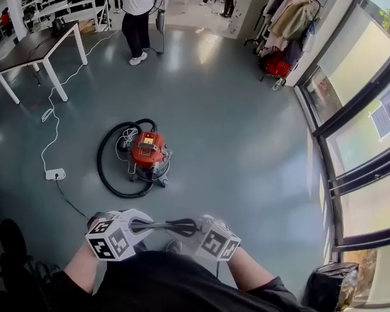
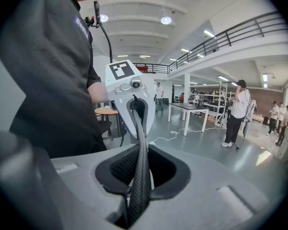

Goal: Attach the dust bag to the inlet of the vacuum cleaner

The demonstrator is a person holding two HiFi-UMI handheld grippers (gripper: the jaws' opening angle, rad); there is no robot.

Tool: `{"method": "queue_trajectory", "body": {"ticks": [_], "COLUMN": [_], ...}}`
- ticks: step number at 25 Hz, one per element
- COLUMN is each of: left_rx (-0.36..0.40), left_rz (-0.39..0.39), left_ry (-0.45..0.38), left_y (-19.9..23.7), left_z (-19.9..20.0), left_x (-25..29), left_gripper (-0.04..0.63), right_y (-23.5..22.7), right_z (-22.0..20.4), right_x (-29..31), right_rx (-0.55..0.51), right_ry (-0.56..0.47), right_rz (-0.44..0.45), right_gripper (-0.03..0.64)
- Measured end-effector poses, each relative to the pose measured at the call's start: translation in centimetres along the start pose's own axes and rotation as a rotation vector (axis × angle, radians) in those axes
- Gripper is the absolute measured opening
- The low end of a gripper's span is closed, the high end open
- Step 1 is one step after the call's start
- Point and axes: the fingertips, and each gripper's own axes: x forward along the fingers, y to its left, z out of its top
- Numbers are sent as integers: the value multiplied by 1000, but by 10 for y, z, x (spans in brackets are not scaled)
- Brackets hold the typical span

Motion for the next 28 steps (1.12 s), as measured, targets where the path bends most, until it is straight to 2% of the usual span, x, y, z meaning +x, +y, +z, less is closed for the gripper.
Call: {"method": "queue_trajectory", "body": {"ticks": [20, 28], "left_rx": [96, 88], "left_rz": [-100, -106], "left_ry": [-51, -55], "left_y": [118, 147], "left_z": [-85, -97], "left_x": [-71, -75], "left_gripper": [44, 44], "right_y": [-86, -112], "right_z": [59, 63], "right_x": [123, 142], "right_rx": [83, 98], "right_ry": [64, 72], "right_rz": [-162, -183], "right_gripper": [41, 44]}}
